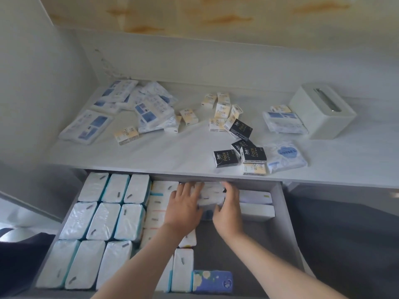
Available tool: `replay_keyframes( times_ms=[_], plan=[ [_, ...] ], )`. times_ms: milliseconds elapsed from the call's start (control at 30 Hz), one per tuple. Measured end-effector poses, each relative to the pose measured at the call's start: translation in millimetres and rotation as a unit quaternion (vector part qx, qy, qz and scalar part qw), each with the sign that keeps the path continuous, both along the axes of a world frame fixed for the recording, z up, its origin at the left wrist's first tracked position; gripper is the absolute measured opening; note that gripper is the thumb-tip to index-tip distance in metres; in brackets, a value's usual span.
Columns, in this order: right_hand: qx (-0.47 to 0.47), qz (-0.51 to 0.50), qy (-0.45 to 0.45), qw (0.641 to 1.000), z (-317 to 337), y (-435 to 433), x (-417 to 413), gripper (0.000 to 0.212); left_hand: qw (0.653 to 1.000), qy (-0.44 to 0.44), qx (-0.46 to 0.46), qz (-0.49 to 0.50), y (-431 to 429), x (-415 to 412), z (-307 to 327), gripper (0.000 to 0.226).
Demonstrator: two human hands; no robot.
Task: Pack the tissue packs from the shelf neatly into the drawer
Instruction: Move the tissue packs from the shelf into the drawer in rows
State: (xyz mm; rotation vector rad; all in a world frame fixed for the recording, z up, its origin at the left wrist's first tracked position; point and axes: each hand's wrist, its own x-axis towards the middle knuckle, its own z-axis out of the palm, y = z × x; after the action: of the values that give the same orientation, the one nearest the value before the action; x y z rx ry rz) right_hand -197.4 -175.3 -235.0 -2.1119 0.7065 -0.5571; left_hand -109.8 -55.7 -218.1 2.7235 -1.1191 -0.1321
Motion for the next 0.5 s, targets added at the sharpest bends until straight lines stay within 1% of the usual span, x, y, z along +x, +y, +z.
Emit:
replay_keyframes(
  times_ms=[33,67,133,200,267,300,367,433,500],
  plan=[
    [-0.034,0.037,-0.012,0.999,-1.3,0.1,-3.1,0.077,1.000,-0.010,-0.011,-0.009,0.8,0.4,-1.6,0.071],
    [-0.057,0.042,-0.022,0.997,-2.3,-0.5,-5.1,0.077,1.000,-0.019,-0.017,-0.017,0.8,1.2,-3.3,0.071],
    [-0.061,-0.031,-0.037,0.997,-5.3,-2.0,-6.5,0.076,0.999,-0.027,-0.015,-0.026,0.2,2.5,-4.4,0.058],
    [-0.017,-0.110,-0.017,0.994,-5.1,-2.3,-3.7,0.071,1.000,-0.022,-0.001,-0.015,-2.8,3.2,-1.5,0.043],
    [0.072,-0.123,0.058,0.988,1.2,1.0,2.1,0.068,1.000,-0.009,0.002,-0.004,-5.3,2.2,0.9,0.039],
    [0.116,-0.114,0.097,0.982,4.2,3.3,6.0,0.067,1.000,-0.006,0.000,0.000,-5.6,2.0,1.6,0.040],
    [0.166,-0.093,0.132,0.973,10.6,6.5,13.0,0.062,1.000,0.005,-0.008,0.000,-5.2,1.3,3.3,0.048],
    [0.181,-0.087,0.145,0.969,15.4,4.2,17.1,0.060,0.999,0.025,-0.030,-0.006,-2.9,1.0,2.0,0.063],
    [0.199,-0.070,0.172,0.962,14.8,-1.8,16.9,0.065,0.998,0.048,-0.037,-0.021,-0.8,1.3,-2.1,0.071]
  ],
)
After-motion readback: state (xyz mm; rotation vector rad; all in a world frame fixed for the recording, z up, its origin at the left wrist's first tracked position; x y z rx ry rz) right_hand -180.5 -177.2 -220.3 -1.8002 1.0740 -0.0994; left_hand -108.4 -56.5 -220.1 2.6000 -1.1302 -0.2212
